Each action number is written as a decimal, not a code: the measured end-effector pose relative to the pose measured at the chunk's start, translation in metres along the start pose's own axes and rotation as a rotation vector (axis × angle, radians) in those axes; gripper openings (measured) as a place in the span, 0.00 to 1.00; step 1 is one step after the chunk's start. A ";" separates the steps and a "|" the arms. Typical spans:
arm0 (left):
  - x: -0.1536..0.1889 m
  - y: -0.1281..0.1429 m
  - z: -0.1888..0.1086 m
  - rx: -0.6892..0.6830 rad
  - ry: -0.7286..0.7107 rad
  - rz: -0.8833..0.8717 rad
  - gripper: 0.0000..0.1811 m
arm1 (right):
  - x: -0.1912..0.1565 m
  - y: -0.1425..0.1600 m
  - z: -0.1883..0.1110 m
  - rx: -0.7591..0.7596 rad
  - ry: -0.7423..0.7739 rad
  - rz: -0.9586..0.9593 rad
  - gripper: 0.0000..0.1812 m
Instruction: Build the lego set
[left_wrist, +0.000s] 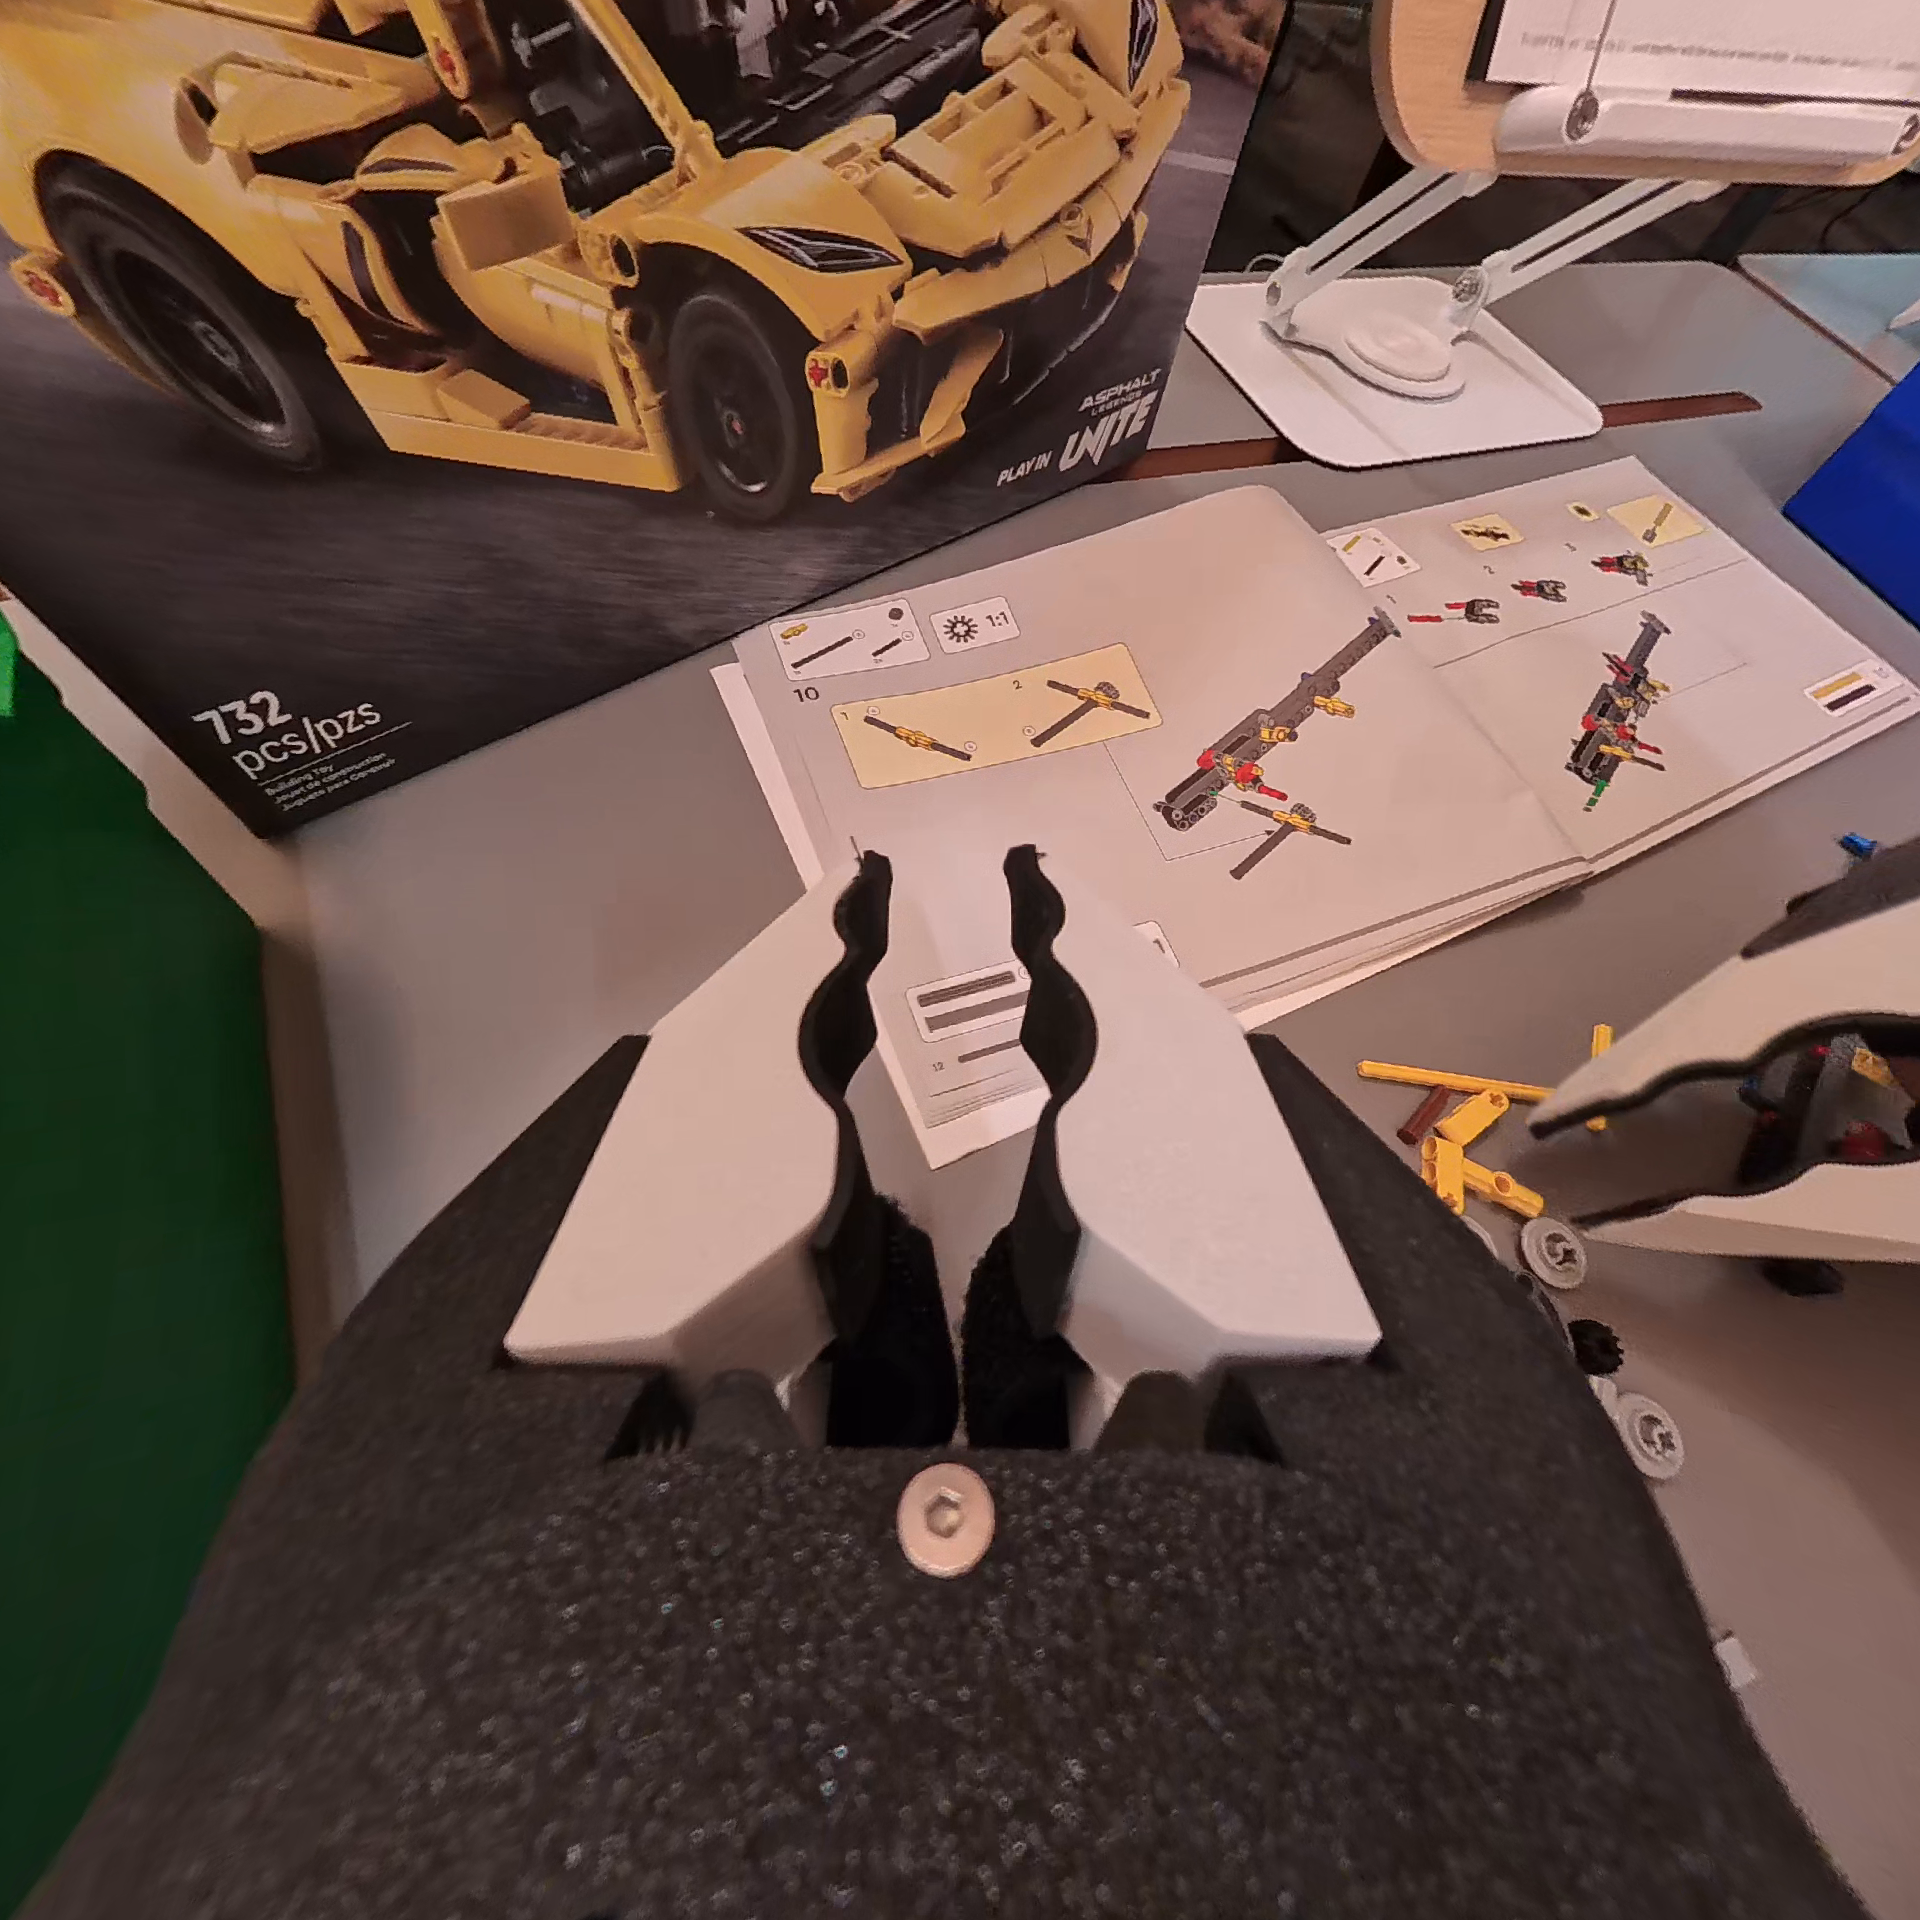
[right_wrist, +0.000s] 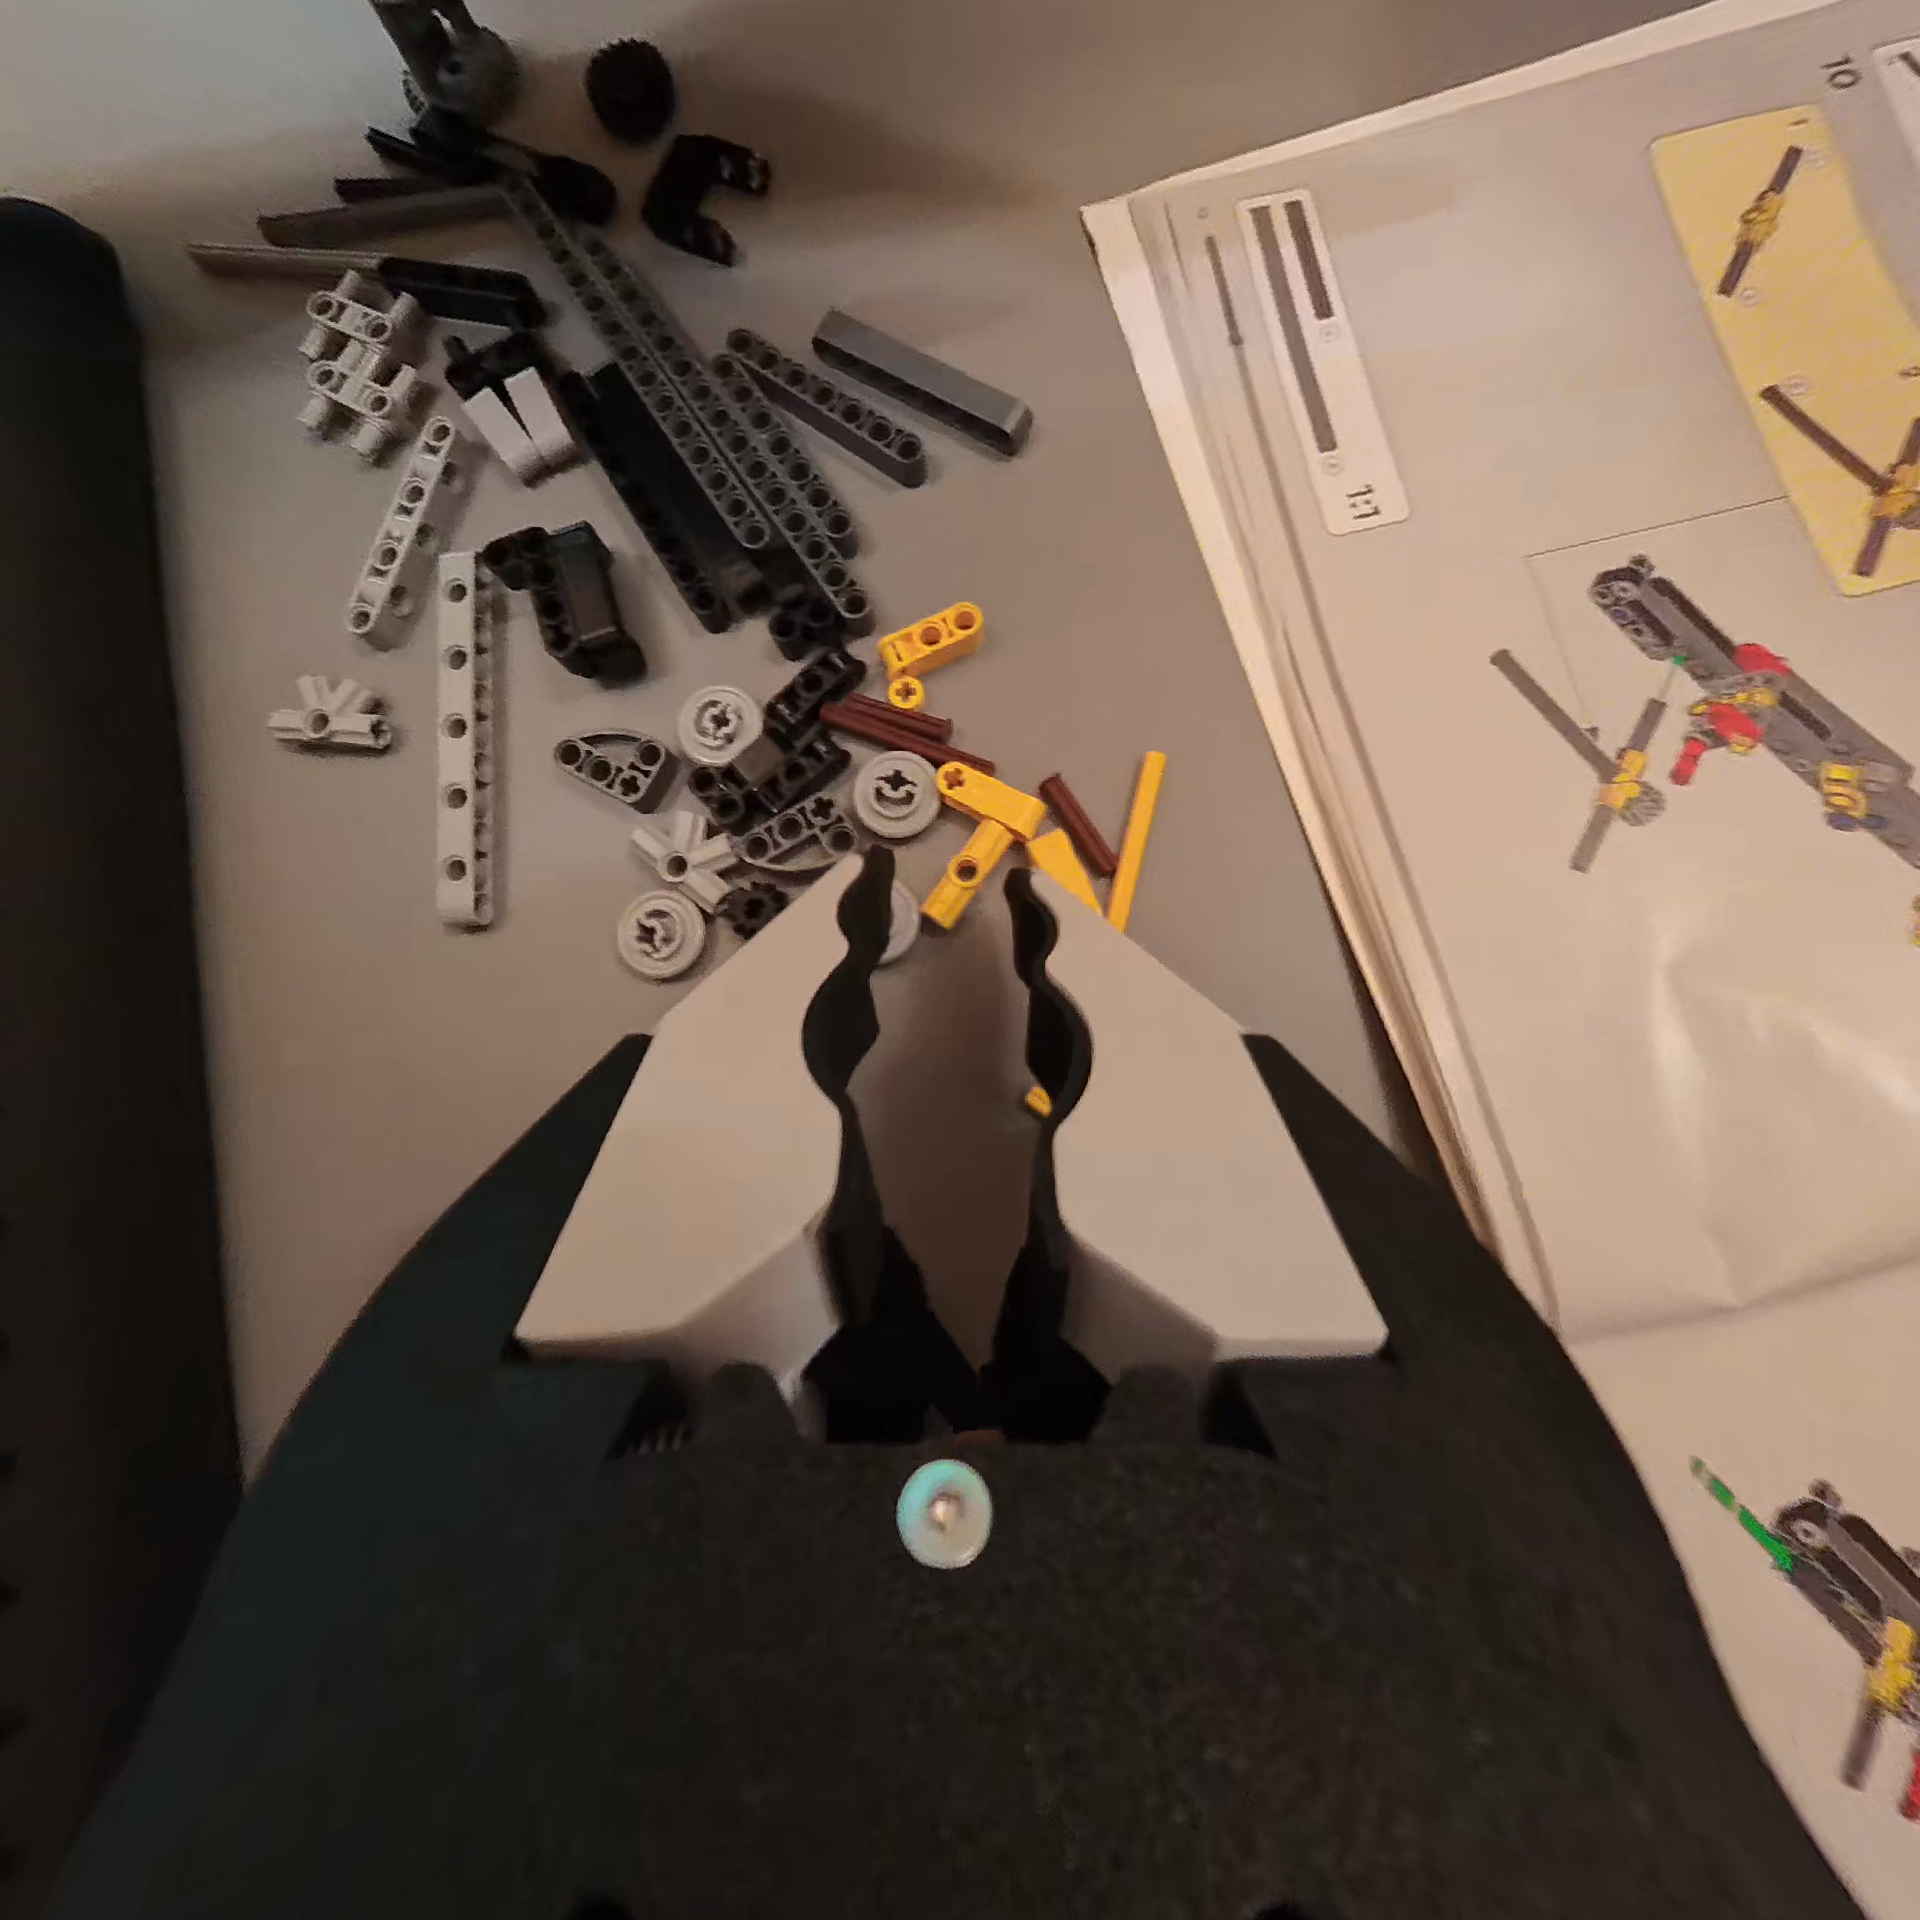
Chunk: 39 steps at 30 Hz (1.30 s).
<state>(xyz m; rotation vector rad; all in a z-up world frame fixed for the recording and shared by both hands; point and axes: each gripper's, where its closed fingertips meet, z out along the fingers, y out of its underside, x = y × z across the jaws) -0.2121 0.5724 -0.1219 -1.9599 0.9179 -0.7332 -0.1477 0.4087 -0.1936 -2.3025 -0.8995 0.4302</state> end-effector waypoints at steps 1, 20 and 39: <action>-0.001 0.000 0.000 -0.002 -0.004 0.000 0.12 | -0.002 0.001 0.003 -0.011 -0.004 0.006 0.12; 0.011 0.002 0.009 -0.040 -0.014 0.067 0.12 | -0.013 -0.003 -0.056 0.080 0.047 -0.003 0.03; 0.028 0.023 -0.032 -0.123 -0.007 0.189 0.12 | -0.054 0.118 -0.080 -0.078 0.116 0.119 0.04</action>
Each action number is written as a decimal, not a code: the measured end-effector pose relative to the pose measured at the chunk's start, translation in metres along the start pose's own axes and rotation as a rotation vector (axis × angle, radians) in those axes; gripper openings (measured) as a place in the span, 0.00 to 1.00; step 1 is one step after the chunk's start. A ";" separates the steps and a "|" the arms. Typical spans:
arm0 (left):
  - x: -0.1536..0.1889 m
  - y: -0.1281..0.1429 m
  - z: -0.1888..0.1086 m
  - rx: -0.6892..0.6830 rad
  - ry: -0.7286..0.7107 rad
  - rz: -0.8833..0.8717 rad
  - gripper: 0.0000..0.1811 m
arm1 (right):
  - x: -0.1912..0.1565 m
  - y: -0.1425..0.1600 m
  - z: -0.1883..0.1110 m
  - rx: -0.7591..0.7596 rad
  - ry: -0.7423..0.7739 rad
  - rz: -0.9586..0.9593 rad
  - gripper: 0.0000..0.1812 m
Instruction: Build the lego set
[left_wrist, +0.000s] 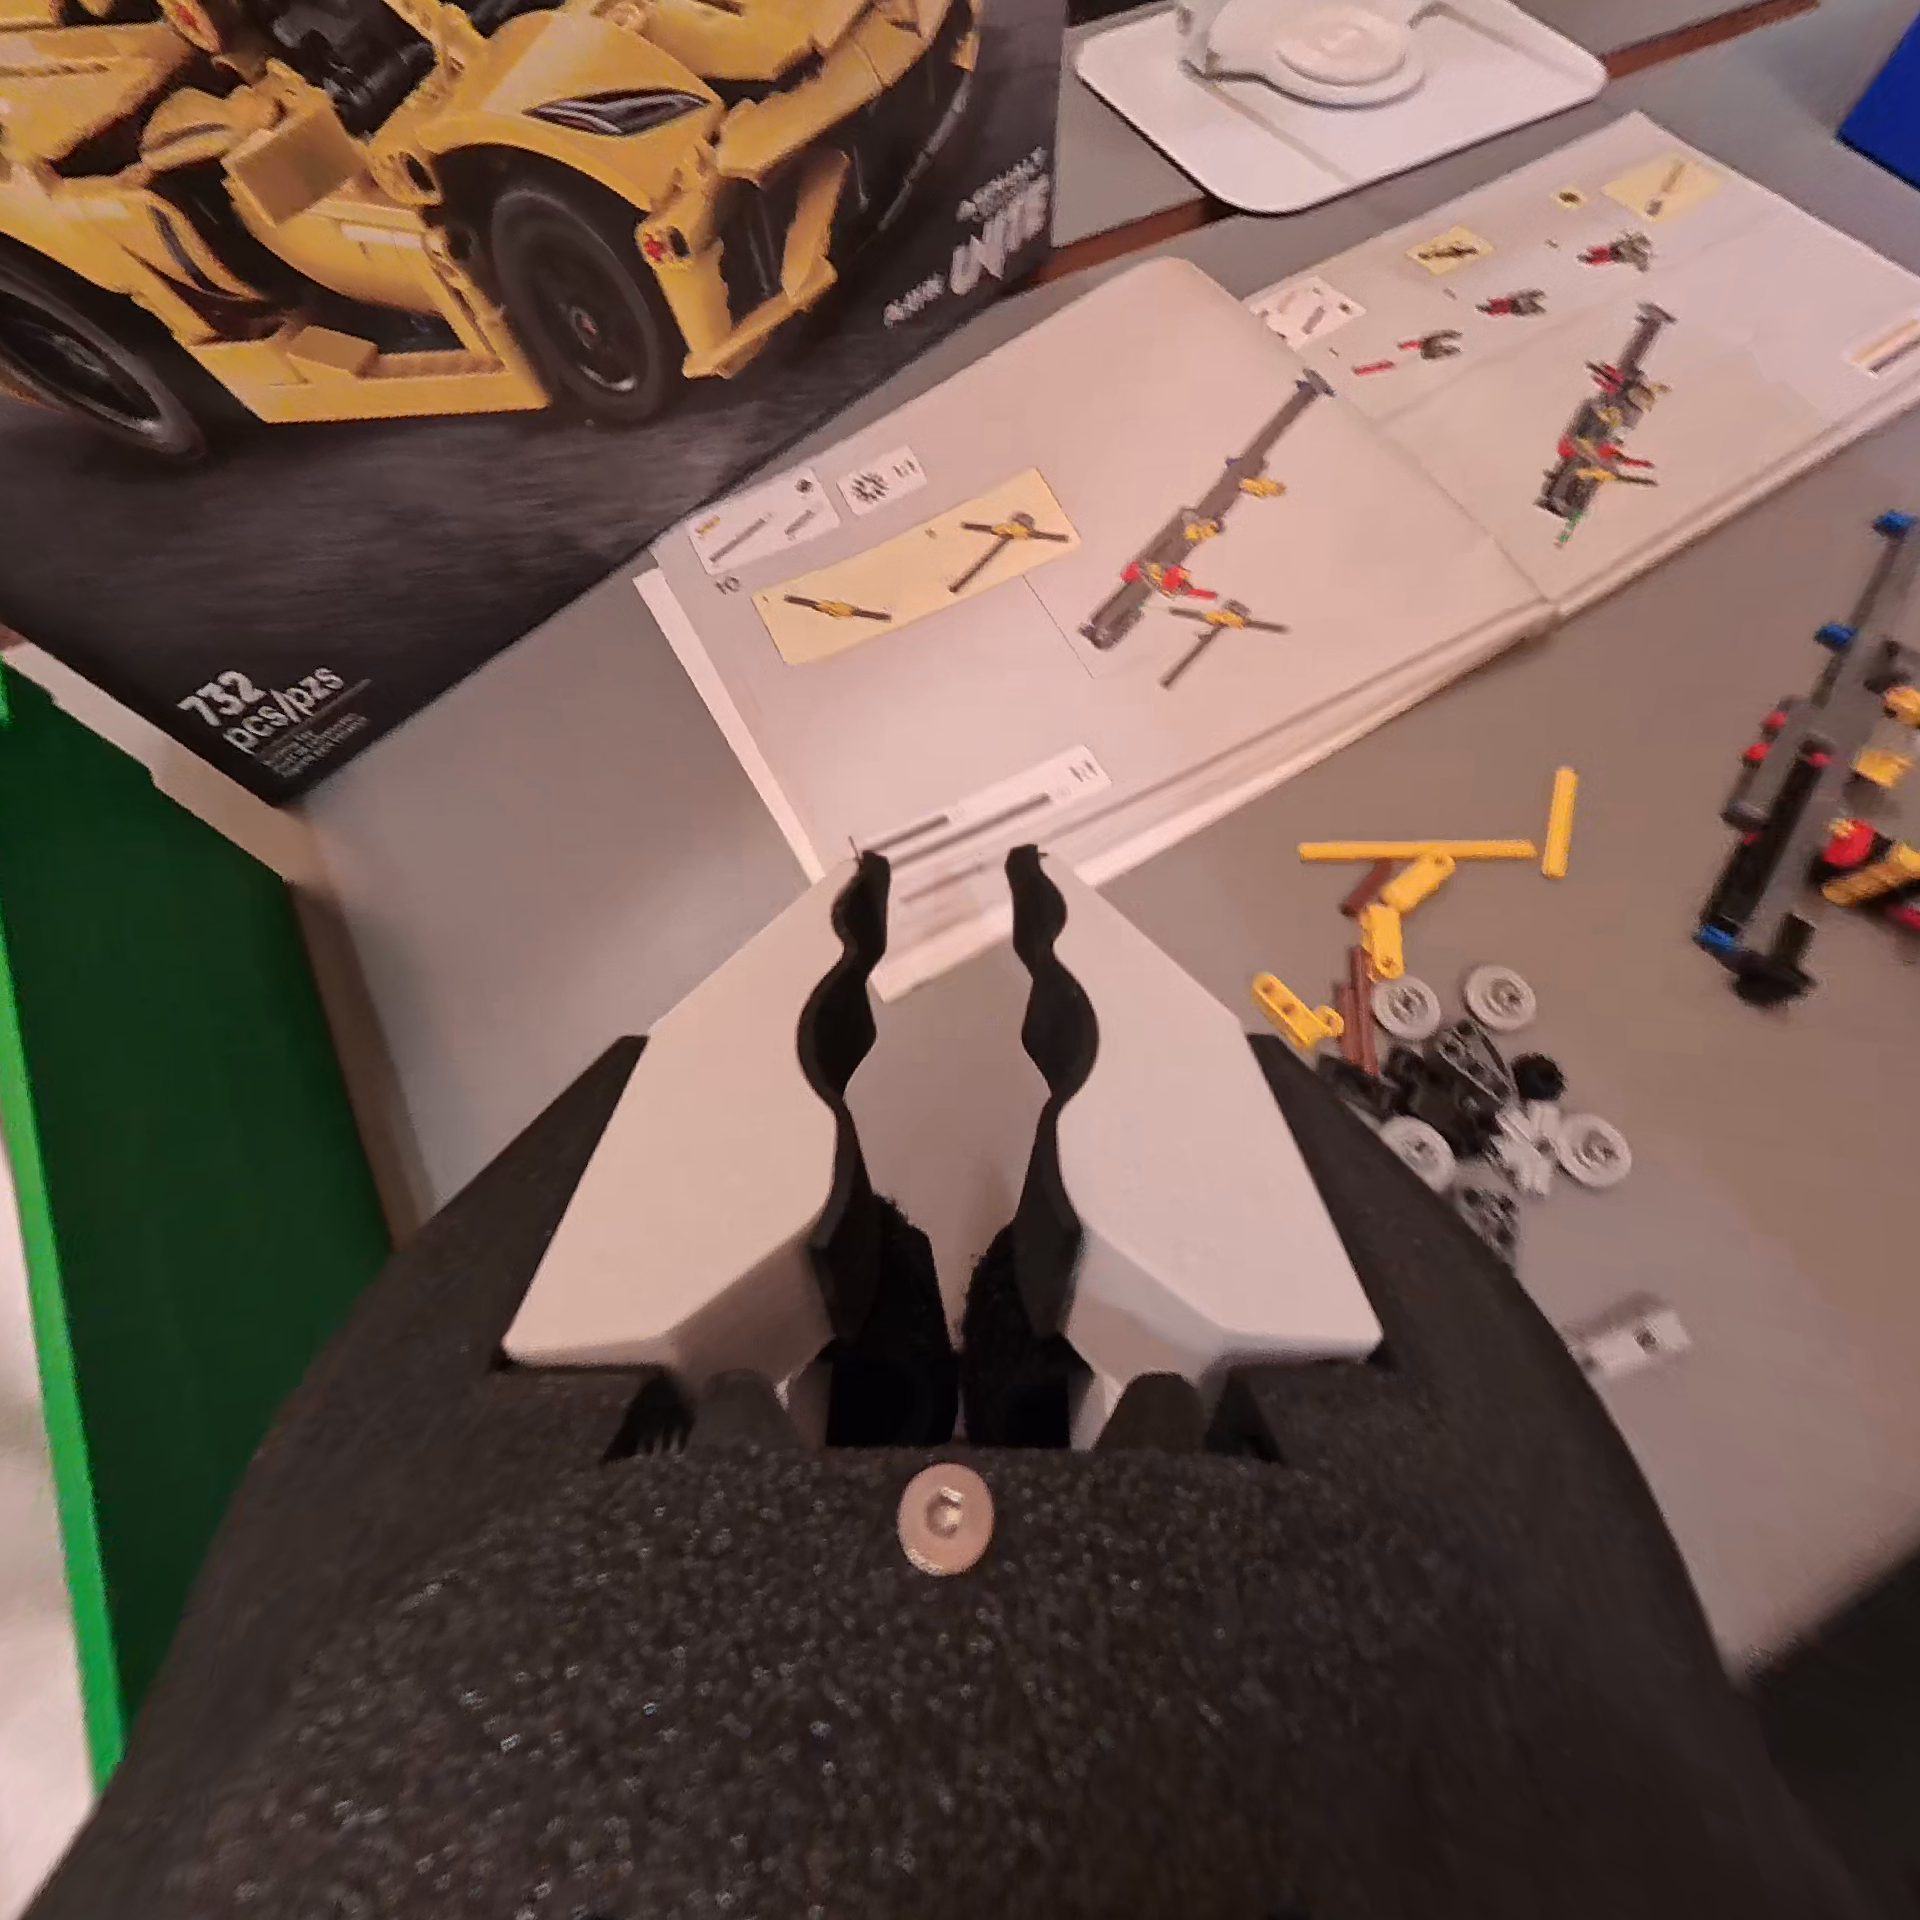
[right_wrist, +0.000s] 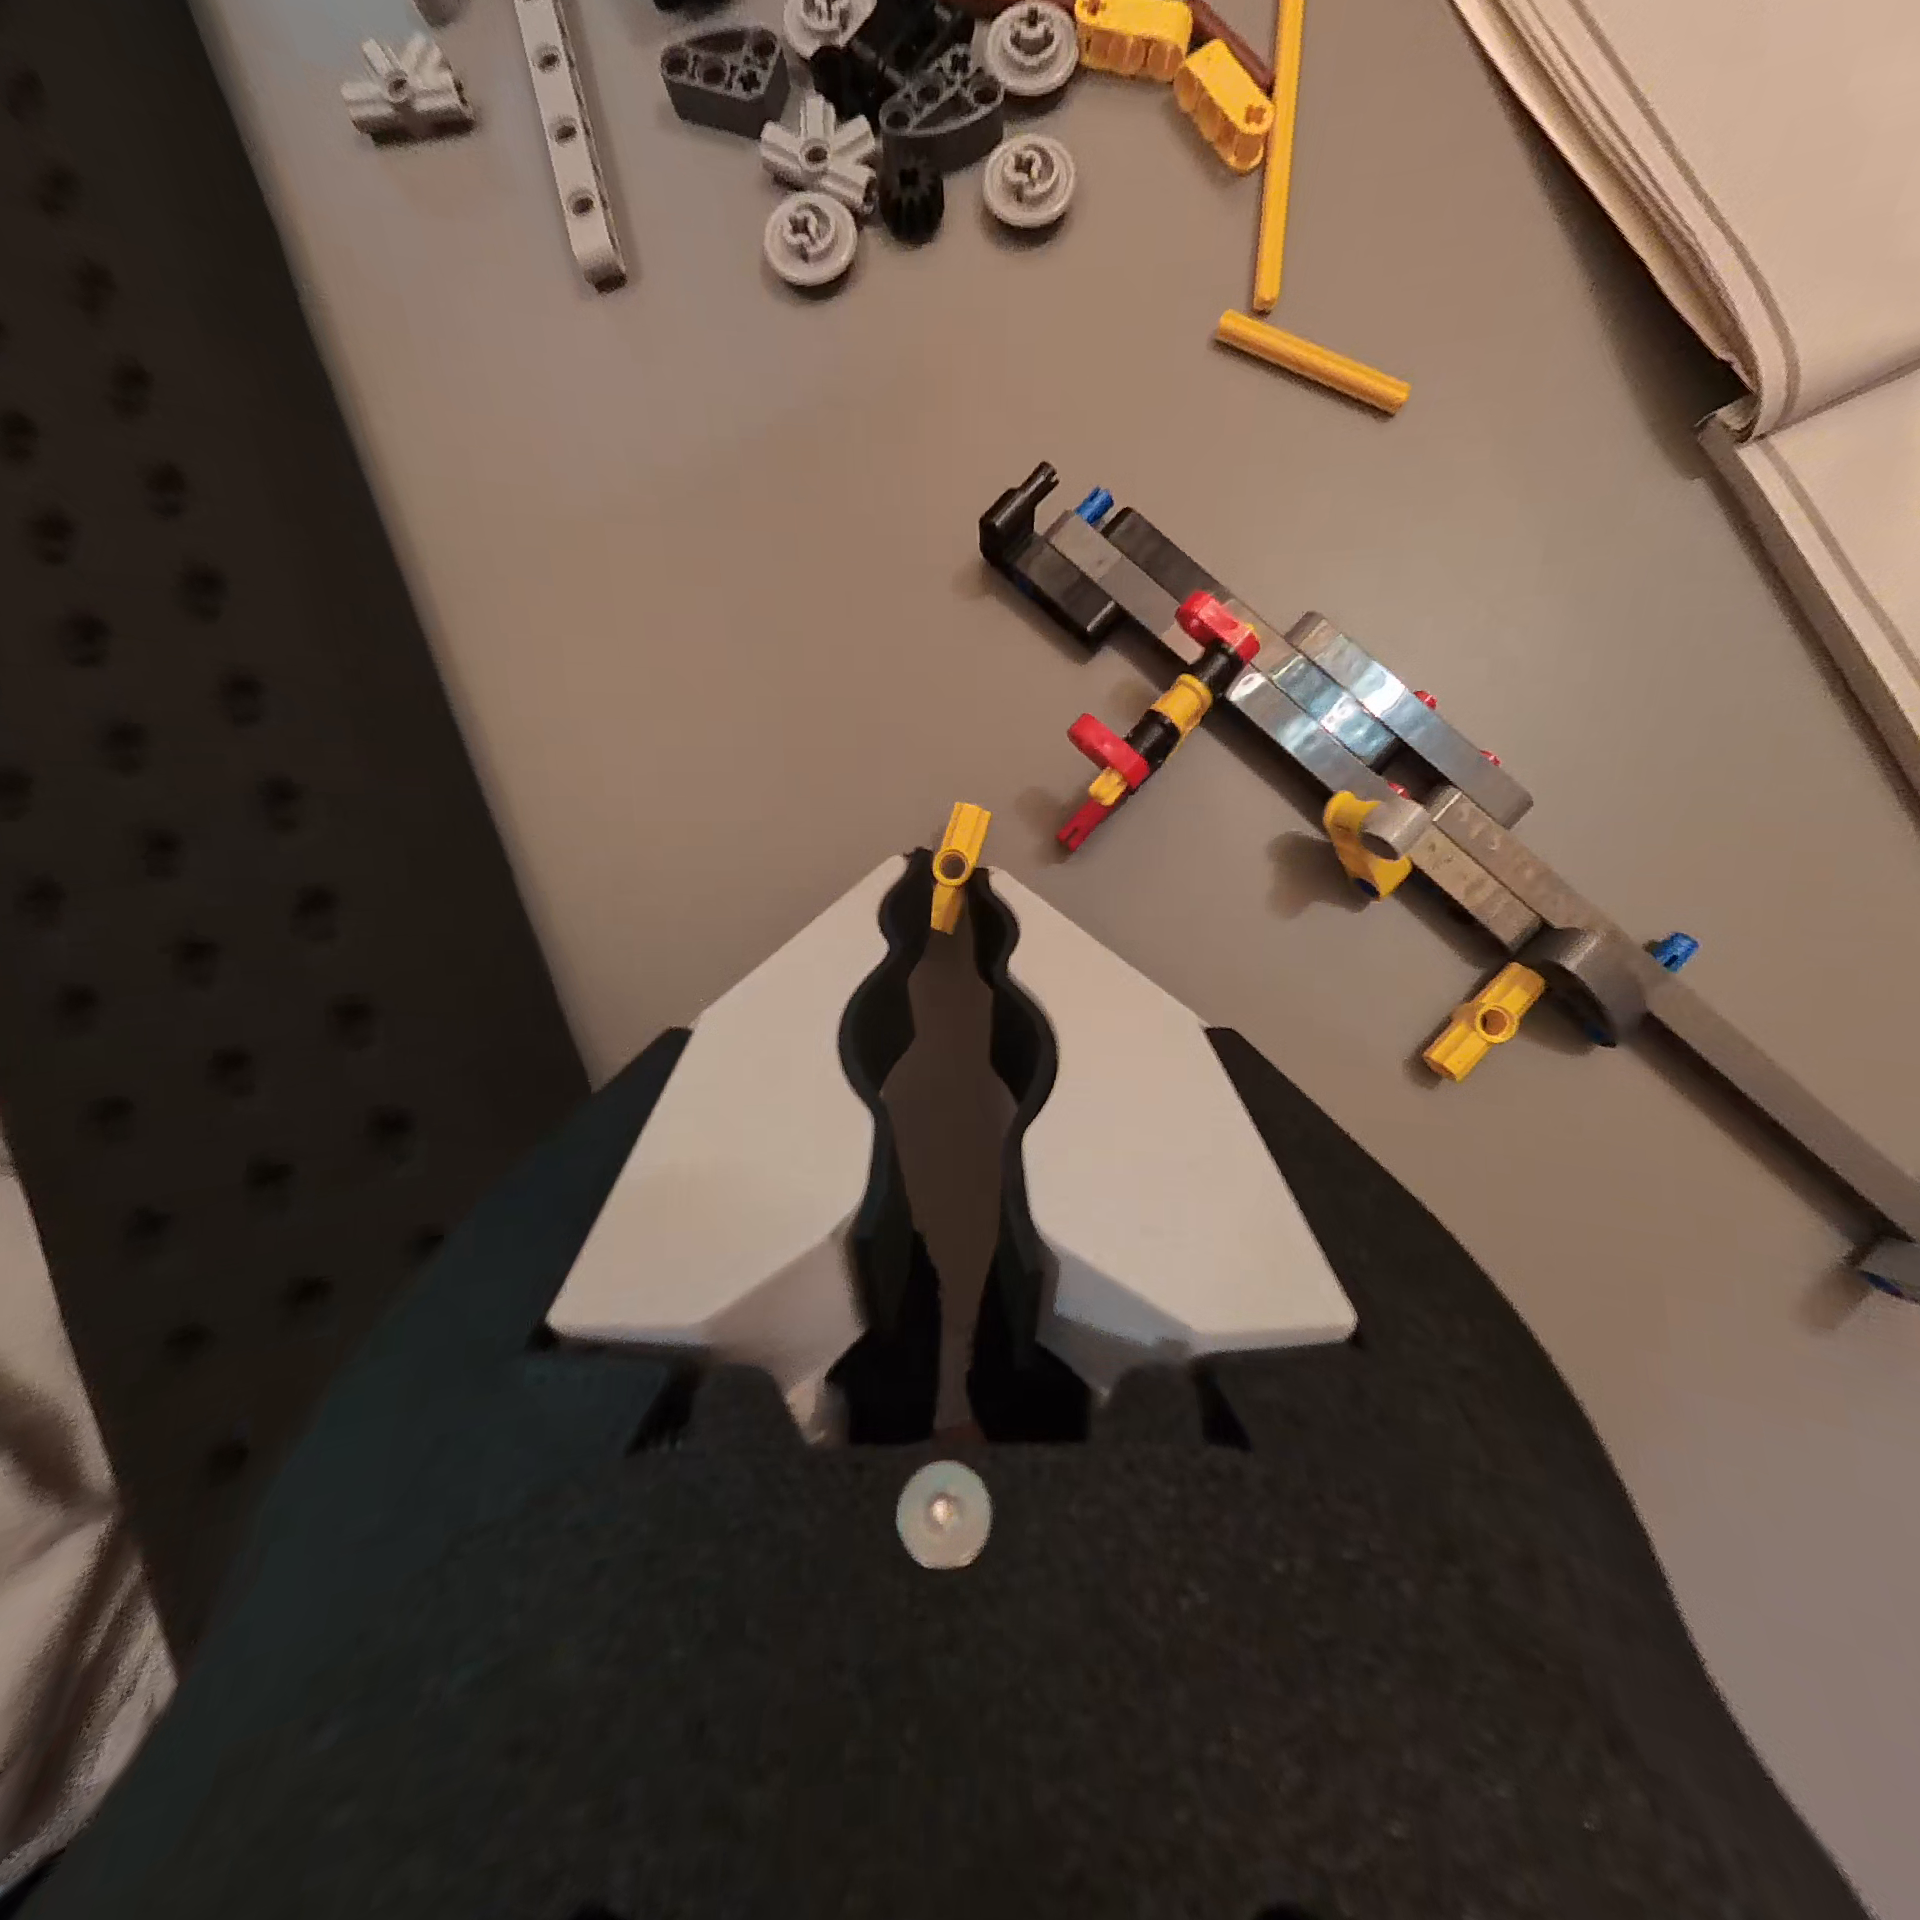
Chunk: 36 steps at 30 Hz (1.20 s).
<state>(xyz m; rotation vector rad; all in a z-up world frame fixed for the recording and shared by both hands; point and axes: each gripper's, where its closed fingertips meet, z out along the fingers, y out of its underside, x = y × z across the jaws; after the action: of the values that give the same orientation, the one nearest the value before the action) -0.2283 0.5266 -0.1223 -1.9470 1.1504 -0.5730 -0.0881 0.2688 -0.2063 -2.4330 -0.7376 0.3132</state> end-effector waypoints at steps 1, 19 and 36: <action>0.008 0.004 -0.006 -0.006 0.027 0.009 0.12 | 0.001 0.002 0.001 -0.010 0.011 -0.013 0.04; 0.013 0.124 -0.119 -0.358 0.008 0.137 0.10 | 0.014 -0.037 -0.029 0.377 0.067 0.130 0.12; 0.071 0.142 -0.099 -0.325 0.190 0.039 0.09 | 0.039 -0.041 -0.038 0.579 0.184 0.205 0.11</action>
<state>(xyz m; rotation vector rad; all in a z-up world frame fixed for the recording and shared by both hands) -0.3365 0.3851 -0.1800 -2.1726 1.4725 -0.5886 -0.0598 0.3020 -0.1535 -1.9486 -0.2630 0.3230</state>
